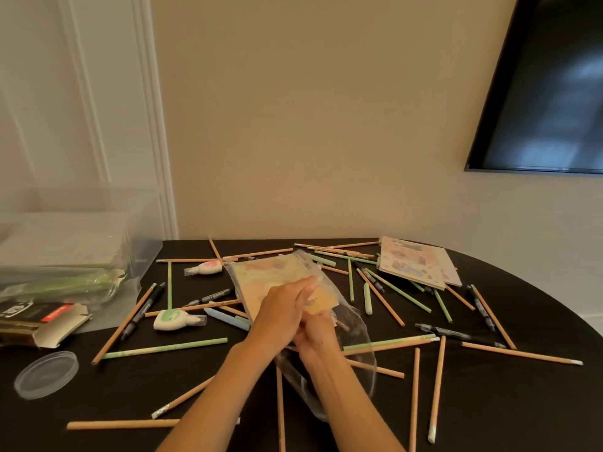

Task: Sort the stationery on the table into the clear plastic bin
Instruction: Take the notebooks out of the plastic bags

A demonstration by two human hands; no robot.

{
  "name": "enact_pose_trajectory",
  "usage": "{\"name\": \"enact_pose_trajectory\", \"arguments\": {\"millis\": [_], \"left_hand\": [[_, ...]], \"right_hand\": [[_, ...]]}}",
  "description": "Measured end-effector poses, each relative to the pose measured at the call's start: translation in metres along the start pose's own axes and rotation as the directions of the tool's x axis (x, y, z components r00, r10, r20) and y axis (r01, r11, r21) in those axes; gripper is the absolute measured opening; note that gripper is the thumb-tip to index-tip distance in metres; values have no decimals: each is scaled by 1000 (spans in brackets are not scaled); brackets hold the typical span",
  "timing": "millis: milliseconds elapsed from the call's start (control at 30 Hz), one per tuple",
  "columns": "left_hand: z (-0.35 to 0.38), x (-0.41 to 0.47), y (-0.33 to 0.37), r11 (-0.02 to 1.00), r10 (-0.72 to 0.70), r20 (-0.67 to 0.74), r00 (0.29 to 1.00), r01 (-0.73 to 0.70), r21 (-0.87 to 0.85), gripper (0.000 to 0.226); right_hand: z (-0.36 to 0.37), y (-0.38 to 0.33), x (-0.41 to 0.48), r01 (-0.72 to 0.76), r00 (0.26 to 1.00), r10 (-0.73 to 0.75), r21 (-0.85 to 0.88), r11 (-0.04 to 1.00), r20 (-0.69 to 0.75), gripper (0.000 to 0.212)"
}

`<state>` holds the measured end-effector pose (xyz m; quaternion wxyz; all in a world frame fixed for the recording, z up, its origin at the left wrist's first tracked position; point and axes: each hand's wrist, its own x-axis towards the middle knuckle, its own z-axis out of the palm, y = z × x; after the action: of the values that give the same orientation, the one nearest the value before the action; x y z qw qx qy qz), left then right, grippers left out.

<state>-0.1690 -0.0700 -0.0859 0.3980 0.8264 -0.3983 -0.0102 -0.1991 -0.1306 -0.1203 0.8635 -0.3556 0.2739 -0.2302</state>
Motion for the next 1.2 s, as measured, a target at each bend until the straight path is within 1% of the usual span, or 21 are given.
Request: {"name": "enact_pose_trajectory", "arguments": {"millis": [33,67,100,133,167,200,233,300,333,433,500,600,667,700,767,833,933,1033,1067,1133,1200], "left_hand": [[0,0,-2,1000,-6,16,1000,6,0,38],[2,-1,-4,1000,-13,34,999,14,-4,38],[2,-1,-4,1000,-22,50,999,22,-10,37],[3,-1,-4,999,-29,65,997,30,-16,37],[3,-1,-3,999,-33,79,996,35,-19,38],[4,-1,-2,999,-36,92,995,39,-24,38],[4,-1,0,998,-41,105,994,45,-36,38],[4,0,2,997,-46,130,990,54,-58,39],[5,0,4,996,-49,144,988,59,-61,39],[7,1,8,997,-66,184,981,73,-35,39],[8,3,11,995,-90,206,974,99,-34,40],[6,10,17,986,-138,225,964,155,-60,54],[3,14,26,983,-154,276,949,176,-57,62],[3,18,33,982,-163,311,936,186,-45,62],[6,26,47,980,-179,342,923,198,-24,53],[13,39,61,977,-195,305,932,213,-27,46],[33,66,82,979,-188,282,941,202,-21,33],[60,98,90,981,-188,321,928,194,15,11],[69,108,90,980,-197,322,926,198,32,8],[88,130,87,967,-249,321,914,254,26,14],[103,148,82,939,-314,316,895,342,-36,30]], "right_hand": [[-2,4,4,2,1000,-2,-9,1000,12,57],[-4,5,4,-4,1000,5,-45,999,25,56],[-5,7,6,-7,1000,10,-103,995,27,48],[-7,4,5,-26,1000,26,-208,978,-1,33],[-8,-1,2,-54,998,48,-342,938,-28,18],[-11,-5,0,-97,995,87,-469,878,-42,18],[-14,-10,-1,-126,991,121,-580,805,-48,25],[-16,-21,-3,-165,984,164,-684,710,-68,33],[-17,-25,-3,-180,981,174,-708,683,-82,35],[-20,-28,-5,-206,973,214,-754,624,-88,36],[-23,-33,-10,-213,961,270,-770,601,-55,32],[-35,-54,-23,-188,944,328,-774,605,27,20],[-50,-76,-32,-112,948,299,-769,630,107,20],[-60,-89,-36,-67,949,277,-758,649,153,21],[-76,-116,-44,-3,949,229,-720,694,217,23],[-91,-141,-47,34,960,167,-688,725,223,25],[-111,-166,-33,27,989,76,-668,744,124,23],[-131,-184,-1,-10,998,-33,-610,792,-60,22],[-136,-188,11,-16,989,-73,-594,804,-125,24],[-148,-199,38,-31,960,-136,-572,820,-246,29],[-158,-210,62,-21,919,-225,-609,793,-325,32]]}}
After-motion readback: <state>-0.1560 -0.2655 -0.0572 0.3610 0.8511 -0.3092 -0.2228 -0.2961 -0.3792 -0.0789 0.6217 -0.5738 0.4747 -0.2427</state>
